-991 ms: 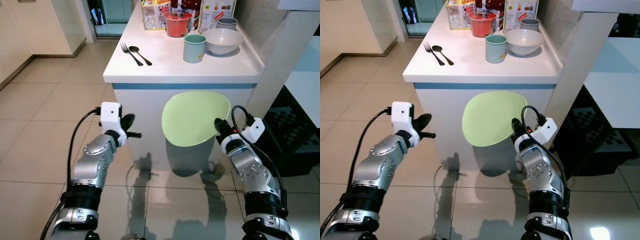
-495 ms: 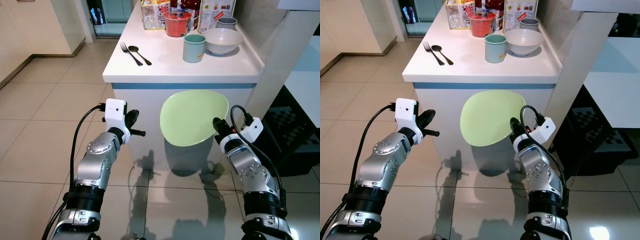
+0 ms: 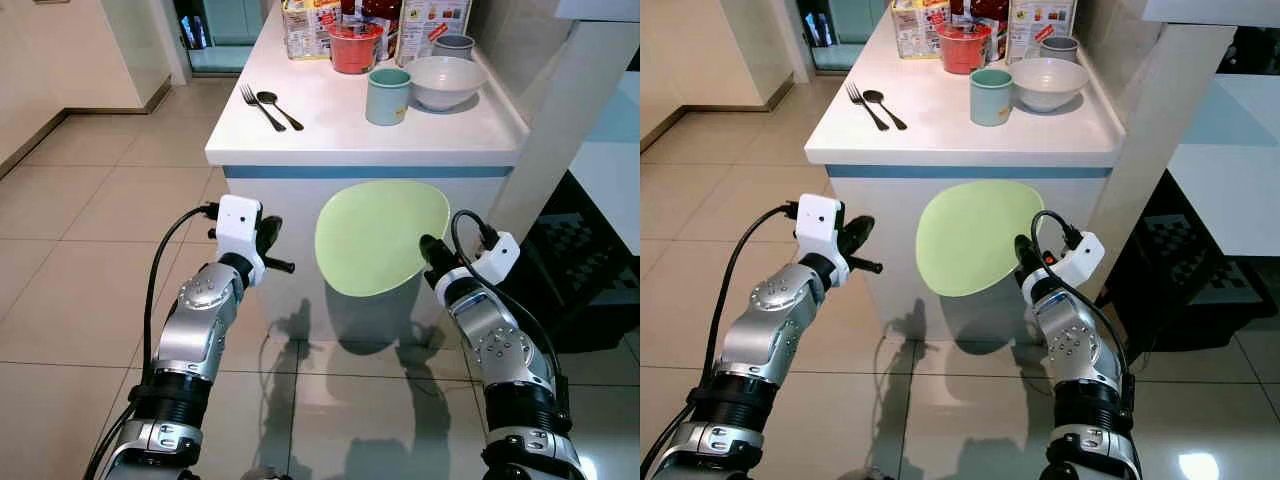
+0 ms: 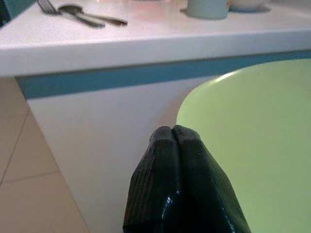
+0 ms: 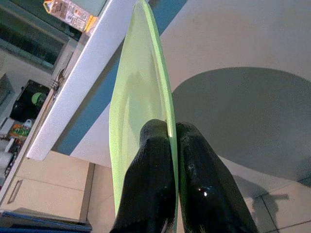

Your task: Setting the table

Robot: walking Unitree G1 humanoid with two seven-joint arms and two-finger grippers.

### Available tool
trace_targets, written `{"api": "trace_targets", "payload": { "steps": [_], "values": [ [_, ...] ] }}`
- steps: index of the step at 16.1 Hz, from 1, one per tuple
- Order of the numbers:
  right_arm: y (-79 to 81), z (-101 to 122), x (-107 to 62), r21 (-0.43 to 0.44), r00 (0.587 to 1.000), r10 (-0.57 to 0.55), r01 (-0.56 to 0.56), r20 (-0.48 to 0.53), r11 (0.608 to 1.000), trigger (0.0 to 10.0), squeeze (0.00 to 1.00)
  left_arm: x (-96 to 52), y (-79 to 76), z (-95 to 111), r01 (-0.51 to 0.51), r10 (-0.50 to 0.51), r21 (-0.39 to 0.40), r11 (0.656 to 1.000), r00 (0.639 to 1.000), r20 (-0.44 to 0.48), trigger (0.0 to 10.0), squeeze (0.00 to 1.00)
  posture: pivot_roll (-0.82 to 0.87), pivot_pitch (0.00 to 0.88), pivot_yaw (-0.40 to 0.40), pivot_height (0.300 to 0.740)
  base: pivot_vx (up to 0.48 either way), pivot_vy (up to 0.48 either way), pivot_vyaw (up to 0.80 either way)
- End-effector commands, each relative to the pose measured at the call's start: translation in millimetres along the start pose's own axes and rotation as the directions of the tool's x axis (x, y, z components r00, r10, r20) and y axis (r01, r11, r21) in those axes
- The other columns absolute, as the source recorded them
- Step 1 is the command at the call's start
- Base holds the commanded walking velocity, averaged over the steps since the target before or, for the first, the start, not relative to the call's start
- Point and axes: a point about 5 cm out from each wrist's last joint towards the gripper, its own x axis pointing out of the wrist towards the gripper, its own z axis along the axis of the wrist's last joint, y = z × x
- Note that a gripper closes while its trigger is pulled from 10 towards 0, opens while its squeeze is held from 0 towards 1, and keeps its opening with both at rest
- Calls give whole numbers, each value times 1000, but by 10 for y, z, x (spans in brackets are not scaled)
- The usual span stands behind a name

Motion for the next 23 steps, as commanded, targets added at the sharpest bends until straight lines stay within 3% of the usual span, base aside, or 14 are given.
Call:
{"api": "trace_targets", "payload": {
  "steps": [1, 14, 23],
  "values": [
    [93, 43, 15, -18, 999, 48, -48, 22, 999, 10000, 0, -4, -6, 56, -5, 5, 24, 1000, 1000, 26, 10000, 0, 73, 0, 18, 740, 0, 0, 0],
    [194, -12, 41, -112, 996, 94, -94, -6, 989, 10000, 0, 8, -36, 92, -3, -1, 78, 997, 999, 48, 10000, 0, 82, 0, 9, 740, 0, 0, 0],
    [200, -43, 33, -127, 995, 99, -101, -21, 987, 10000, 0, 23, -43, 87, -24, 21, 103, 994, 999, 37, 10000, 0, 76, 0, 7, 740, 134, -413, 0]
  ]
}}
